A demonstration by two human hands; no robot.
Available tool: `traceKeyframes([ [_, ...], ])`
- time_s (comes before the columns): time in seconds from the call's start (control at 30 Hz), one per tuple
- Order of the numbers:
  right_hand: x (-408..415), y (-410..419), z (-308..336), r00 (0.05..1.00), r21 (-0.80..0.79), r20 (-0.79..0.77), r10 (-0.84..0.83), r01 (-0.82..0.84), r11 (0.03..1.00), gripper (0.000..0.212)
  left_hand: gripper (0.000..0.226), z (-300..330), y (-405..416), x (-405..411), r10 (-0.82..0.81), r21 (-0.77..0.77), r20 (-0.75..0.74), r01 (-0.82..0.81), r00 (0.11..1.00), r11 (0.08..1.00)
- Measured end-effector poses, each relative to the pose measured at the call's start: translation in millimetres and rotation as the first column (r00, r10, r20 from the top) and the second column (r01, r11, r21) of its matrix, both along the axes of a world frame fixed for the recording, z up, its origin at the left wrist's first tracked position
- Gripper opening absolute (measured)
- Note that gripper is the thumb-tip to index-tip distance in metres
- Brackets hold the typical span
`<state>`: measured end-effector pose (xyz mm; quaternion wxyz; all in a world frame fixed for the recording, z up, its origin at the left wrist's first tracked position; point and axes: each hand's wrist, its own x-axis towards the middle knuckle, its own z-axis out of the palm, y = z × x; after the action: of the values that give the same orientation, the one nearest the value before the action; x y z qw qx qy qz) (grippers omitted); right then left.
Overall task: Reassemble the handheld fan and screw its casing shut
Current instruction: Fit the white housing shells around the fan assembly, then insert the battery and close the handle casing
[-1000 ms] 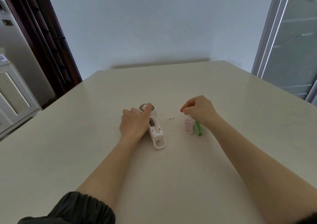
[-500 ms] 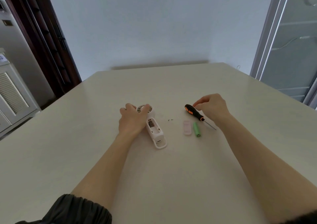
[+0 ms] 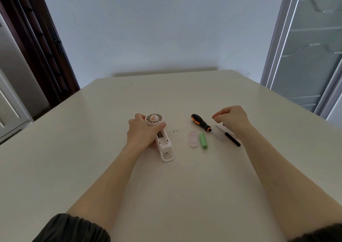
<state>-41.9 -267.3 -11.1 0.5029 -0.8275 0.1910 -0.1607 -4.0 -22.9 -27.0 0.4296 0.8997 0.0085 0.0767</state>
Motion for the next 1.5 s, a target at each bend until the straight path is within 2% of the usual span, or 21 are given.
traceKeyframes([
  [0.2,-5.2,-3.9,-0.7,0.997,-0.088,-0.057,0.043,-0.048,0.995,0.009,0.073,0.8,1.4,-2.0,-0.007,-0.047,-0.007,0.007,1.000,0.999],
  [0.33,-3.0,0.8,-1.2,0.978,-0.247,-0.210,0.020,-0.073,0.966,0.021,0.090,4.1,1.3,-3.9,-0.010,-0.056,-0.039,0.008,0.999,0.998],
  [0.47,-1.0,5.8,-1.9,0.967,-0.360,-0.251,-0.033,-0.062,0.931,0.027,0.102,4.1,0.1,-5.5,-0.034,-0.020,-0.070,0.033,0.997,0.999],
  [0.63,-1.7,9.5,-2.9,0.972,-0.393,-0.227,-0.059,-0.036,0.919,0.026,0.104,2.8,0.1,-5.2,-0.048,-0.004,-0.065,0.047,0.997,0.999],
  [0.87,-2.5,16.2,3.3,0.981,-0.373,-0.194,-0.006,-0.068,0.925,0.022,0.095,3.5,0.8,-3.7,-0.052,-0.017,-0.094,0.051,0.994,0.999],
  [1.0,-5.3,23.2,13.8,0.975,-0.341,-0.213,0.064,-0.136,0.930,0.018,0.098,4.5,0.8,-3.5,-0.090,-0.204,-0.135,0.061,0.987,0.977],
  [1.17,-16.1,34.5,20.7,0.912,-0.215,-0.341,0.227,-0.311,0.926,0.027,0.077,8.3,-2.3,-3.4,-0.144,-0.511,-0.146,0.050,0.979,0.858],
  [1.33,-21.6,44.9,23.0,0.868,-0.219,-0.420,0.264,-0.379,0.899,0.034,0.077,8.7,-1.3,-0.7,-0.157,-0.629,-0.173,0.013,0.972,0.777],
  [1.43,-22.0,48.9,23.3,0.868,-0.241,-0.432,0.244,-0.372,0.896,0.035,0.085,10.6,-1.6,-1.0,-0.206,-0.721,-0.246,-0.037,0.947,0.692],
  [1.5,-21.8,50.2,24.0,0.874,-0.242,-0.422,0.241,-0.365,0.899,0.032,0.080,12.7,-1.1,-1.4,-0.252,-0.764,-0.266,-0.044,0.931,0.644],
])
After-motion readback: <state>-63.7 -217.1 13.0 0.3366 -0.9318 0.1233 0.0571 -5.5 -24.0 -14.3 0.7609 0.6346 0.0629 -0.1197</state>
